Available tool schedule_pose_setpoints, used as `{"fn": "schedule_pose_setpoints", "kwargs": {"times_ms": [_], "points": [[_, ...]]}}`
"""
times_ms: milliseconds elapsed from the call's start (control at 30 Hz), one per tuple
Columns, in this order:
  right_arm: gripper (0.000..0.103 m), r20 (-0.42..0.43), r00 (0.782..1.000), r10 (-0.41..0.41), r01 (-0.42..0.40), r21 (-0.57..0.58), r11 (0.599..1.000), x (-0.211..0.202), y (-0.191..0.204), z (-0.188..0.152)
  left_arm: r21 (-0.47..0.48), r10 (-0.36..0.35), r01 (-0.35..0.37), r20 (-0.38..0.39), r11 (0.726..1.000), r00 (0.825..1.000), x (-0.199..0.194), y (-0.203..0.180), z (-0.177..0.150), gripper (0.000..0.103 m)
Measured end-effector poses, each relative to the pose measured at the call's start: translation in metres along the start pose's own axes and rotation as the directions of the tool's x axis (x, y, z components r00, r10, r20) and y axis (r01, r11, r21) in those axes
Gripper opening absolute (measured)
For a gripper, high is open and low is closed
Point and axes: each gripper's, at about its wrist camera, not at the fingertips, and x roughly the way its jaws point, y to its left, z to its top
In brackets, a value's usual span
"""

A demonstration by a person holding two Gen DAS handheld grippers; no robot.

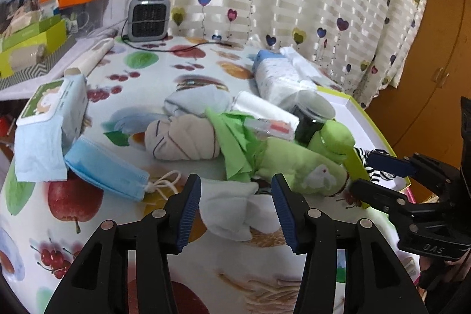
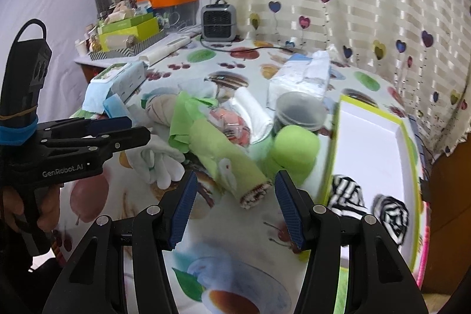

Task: Organize soft objects
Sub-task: 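Move both open grippers back toward the pile of soft items, then grasp the white sock with the left gripper while the right grasps the green towel roll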

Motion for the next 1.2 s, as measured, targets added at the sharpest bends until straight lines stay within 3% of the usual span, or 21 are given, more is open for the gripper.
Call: {"fn": "schedule_pose_setpoints", "kwargs": {"times_ms": [400, 633, 900, 1033, 1200], "points": [[0.056, -0.064, 0.998, 0.008, -0.012, -0.055, 0.998, 0.045, 0.004, 0.012, -0.019, -0.001, 0.000, -0.049, 1.000, 0.999, 0.017, 0.016, -0.005, 0.055], [0.056, -0.130, 0.991, 0.034, -0.041, -0.056, 0.998, 0.061, 0.008, 0.011, -0.022, -0.048, 0.046, -0.071, 0.999, 0.996, 0.024, 0.020, -0.007, 0.057], [0.056, -0.151, 0.985, 0.080, -0.086, -0.033, 0.996, 0.067, 0.009, 0.016, -0.062, -0.077, 0.071, -0.096, 0.996, 0.992, 0.030, 0.025, -0.014, 0.057], [0.043, -0.160, 0.983, 0.091, -0.100, -0.046, 0.994, 0.066, 0.013, 0.016, -0.089, -0.106, 0.095, -0.118, 0.991, 0.987, 0.035, 0.023, -0.017, 0.057], [0.042, -0.175, 0.974, 0.143, -0.155, -0.060, 0.986, 0.058, 0.018, 0.012, -0.105, -0.125, 0.112, -0.129, 0.988, 0.984, 0.040, 0.021, -0.019, 0.057]]}}
